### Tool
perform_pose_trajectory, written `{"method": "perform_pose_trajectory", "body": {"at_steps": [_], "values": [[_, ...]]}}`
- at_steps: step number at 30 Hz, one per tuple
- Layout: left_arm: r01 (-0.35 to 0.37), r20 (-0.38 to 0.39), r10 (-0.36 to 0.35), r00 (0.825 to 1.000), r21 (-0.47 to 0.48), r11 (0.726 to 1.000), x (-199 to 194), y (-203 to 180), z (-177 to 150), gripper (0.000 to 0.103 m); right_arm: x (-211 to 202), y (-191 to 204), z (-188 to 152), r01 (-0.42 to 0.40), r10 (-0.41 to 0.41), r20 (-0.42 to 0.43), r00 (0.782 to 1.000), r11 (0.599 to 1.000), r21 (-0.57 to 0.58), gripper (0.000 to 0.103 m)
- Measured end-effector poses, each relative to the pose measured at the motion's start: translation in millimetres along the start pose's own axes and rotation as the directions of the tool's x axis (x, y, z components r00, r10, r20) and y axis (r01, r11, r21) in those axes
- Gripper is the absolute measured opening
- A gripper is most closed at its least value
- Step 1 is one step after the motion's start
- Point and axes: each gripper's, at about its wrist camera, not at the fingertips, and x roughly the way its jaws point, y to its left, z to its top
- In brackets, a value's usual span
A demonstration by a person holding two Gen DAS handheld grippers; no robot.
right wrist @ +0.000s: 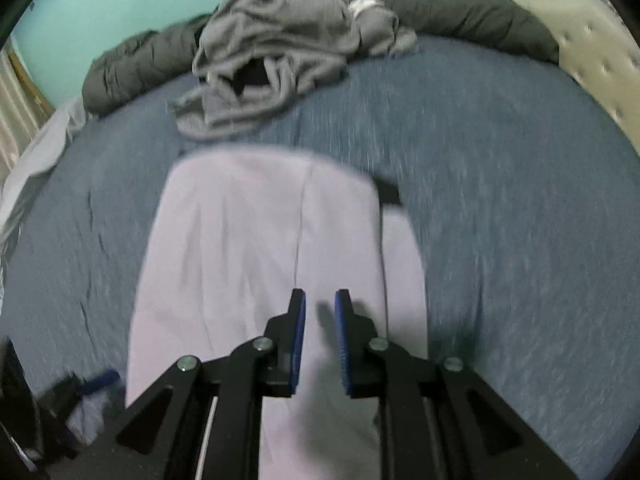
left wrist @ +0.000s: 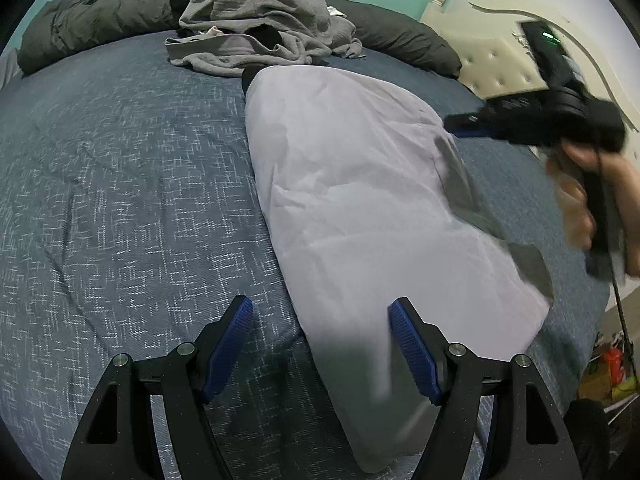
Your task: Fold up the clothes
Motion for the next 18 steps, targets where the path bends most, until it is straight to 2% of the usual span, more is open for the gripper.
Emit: {"method": "perform_pose_trajectory", "body": {"at_steps": [1,5,9,13,18], "values": [[0.002,-0.001,-0.002,1.000,-0.003,1.000,0,1,0,0.075,4,2,9,-0.006,0.006,-0.005,1.000,1.000,-0.006,0.014],[0.011,-0.005,-0.011,1.000,-0.012,1.000,0,4,1,0.075,33,6,31,0.054,-0.057,-0.045,0.997,0.997,-0.061,0.014],[0.024,-0.011,-0.024,1.000,-0.026,0.999,3,7,1,0.075,68,-11,46,0.091,-0.095,-0.117,0.989,0.995,-0.036,0.014],[0.030,-0.012,-0.030,0.999,-0.029,0.999,5,7,4,0.075,96,-11,49,0.101,-0.110,-0.165,0.980,0.993,-0.061,0.014],[0.032,-0.016,-0.032,0.999,-0.035,0.999,9,9,4,0.075,111,-14,42,0.098,-0.106,-0.166,0.980,0.994,-0.055,0.011]]}}
